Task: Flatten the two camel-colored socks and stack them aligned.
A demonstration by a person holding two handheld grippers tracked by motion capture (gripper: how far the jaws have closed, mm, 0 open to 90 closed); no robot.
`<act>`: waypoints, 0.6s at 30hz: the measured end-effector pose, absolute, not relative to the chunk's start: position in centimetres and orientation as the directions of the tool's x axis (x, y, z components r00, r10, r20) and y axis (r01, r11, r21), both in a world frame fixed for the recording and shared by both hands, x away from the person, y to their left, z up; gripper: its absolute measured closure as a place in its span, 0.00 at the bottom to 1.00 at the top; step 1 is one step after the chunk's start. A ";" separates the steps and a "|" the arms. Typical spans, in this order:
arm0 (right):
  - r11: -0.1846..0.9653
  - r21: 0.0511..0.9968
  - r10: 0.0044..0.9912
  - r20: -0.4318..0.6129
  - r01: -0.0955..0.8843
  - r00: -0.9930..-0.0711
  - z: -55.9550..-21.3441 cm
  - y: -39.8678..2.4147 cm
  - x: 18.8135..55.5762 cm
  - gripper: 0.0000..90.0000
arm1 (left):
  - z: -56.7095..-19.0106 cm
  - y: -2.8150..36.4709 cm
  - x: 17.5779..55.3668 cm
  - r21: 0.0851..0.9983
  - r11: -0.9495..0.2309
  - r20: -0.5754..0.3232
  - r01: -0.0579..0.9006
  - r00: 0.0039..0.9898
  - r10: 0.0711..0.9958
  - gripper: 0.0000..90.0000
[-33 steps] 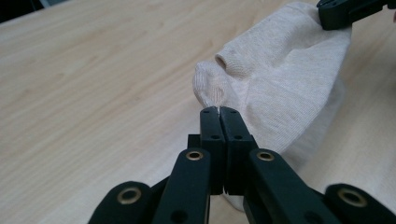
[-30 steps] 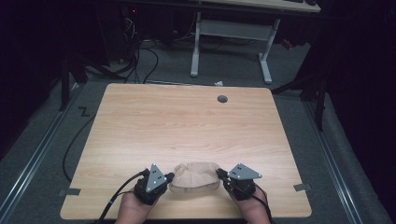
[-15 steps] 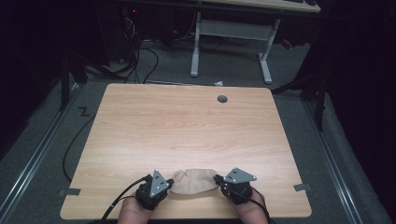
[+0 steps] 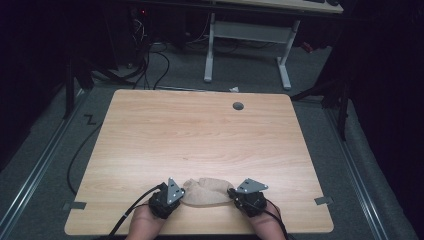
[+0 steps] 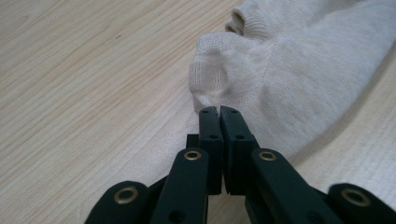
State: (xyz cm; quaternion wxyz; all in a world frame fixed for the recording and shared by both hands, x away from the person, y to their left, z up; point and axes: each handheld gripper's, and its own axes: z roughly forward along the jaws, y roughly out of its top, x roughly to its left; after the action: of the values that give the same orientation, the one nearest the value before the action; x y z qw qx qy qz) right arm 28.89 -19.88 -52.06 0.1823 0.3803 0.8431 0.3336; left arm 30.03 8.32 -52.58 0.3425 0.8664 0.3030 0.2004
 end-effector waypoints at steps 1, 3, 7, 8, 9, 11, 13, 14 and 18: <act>0.493 0.699 0.761 -0.057 0.519 -0.646 -52.1 -19.8 28.9 0.93 | -52.6 8.4 30.1 0.717 -0.578 0.138 0.389 0.735 0.664 0.96; 0.487 0.702 0.761 -0.048 0.520 -0.647 -52.2 -19.9 28.9 0.89 | -52.5 8.5 30.1 0.718 -0.572 0.129 0.396 0.732 0.669 0.94; 0.461 0.732 0.767 -0.044 0.502 -0.640 -51.7 -20.1 28.8 0.84 | -52.2 9.0 30.3 0.730 -0.546 0.101 0.410 0.726 0.680 0.85; 0.456 0.739 0.770 -0.048 0.496 -0.636 -51.5 -20.2 28.7 0.81 | -52.0 9.1 30.3 0.736 -0.534 0.084 0.416 0.727 0.681 0.82; 0.448 0.747 0.773 -0.048 0.490 -0.633 -51.3 -20.2 28.7 0.80 | -51.9 9.3 30.4 0.744 -0.521 0.068 0.418 0.728 0.682 0.81; 0.434 0.759 0.779 -0.046 0.485 -0.625 -51.2 -20.4 28.7 0.77 | -51.6 9.6 30.5 0.757 -0.502 0.057 0.418 0.723 0.688 0.78; 0.418 0.770 0.788 -0.044 0.482 -0.614 -51.0 -20.5 28.8 0.75 | -51.3 10.0 30.6 0.769 -0.486 0.052 0.416 0.717 0.695 0.72; 0.408 0.776 0.792 -0.039 0.481 -0.609 -50.9 -20.6 28.7 0.73 | -51.1 10.2 30.7 0.773 -0.480 0.051 0.415 0.713 0.699 0.71; 0.388 0.795 0.808 -0.051 0.465 -0.587 -50.7 -20.9 28.8 0.66 | -50.5 11.5 31.3 0.791 -0.447 0.050 0.418 0.684 0.727 0.64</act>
State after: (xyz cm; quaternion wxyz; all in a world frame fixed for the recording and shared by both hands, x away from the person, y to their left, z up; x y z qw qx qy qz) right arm 28.79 -20.85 -50.72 0.2224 0.3965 0.8029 0.3855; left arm 31.32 11.53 -50.52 0.3962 0.8278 0.3458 0.1955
